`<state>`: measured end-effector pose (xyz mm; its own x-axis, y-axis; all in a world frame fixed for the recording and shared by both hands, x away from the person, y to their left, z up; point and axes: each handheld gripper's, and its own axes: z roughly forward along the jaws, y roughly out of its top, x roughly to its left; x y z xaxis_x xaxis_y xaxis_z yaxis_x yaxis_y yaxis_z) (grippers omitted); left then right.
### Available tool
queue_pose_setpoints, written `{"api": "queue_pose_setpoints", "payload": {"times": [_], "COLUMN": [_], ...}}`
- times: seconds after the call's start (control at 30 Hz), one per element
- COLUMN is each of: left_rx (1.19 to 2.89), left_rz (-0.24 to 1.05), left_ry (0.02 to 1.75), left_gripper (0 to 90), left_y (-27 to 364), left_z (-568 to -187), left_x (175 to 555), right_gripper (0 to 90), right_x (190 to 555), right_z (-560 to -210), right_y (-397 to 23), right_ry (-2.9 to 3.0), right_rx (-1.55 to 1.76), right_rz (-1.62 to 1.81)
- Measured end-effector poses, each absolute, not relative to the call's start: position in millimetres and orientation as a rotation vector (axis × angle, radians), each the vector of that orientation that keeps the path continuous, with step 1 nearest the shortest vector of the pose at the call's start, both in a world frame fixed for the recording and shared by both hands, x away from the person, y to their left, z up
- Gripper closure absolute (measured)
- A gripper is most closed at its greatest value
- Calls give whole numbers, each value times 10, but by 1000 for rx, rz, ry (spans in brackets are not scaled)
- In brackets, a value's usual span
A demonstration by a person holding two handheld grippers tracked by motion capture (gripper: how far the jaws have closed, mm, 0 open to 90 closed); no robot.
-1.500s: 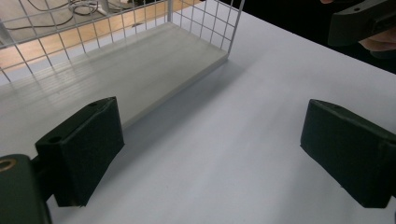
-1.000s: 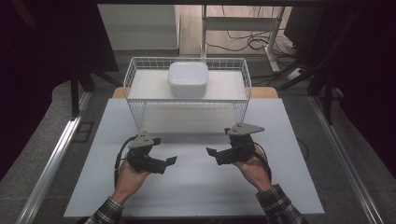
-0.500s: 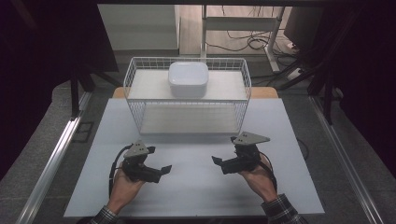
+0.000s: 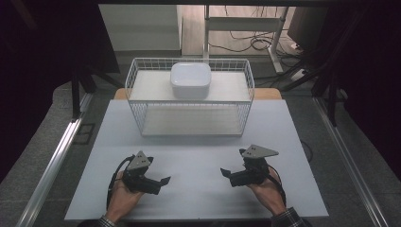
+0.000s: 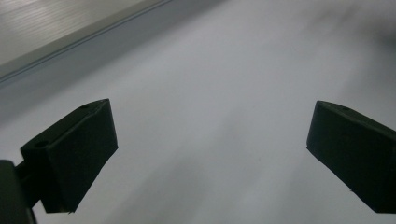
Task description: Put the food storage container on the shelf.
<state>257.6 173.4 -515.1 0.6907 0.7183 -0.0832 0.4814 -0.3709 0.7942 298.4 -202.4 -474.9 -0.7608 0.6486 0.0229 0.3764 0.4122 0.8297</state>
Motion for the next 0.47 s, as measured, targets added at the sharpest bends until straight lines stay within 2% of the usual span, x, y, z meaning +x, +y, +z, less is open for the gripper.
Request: {"api": "queue_pose_setpoints", "payload": {"times": [0.47], "left_rx": [2106], "left_rz": [323], "left_ry": [964], "left_gripper": [20], "left_y": [1747], "left_z": [-5302], "left_x": [2631], "right_gripper": [0], "right_x": [3009], "right_z": [-5050], "right_y": [-2050], "right_ry": [2427], "right_rx": [944], "right_rz": [1154]}}
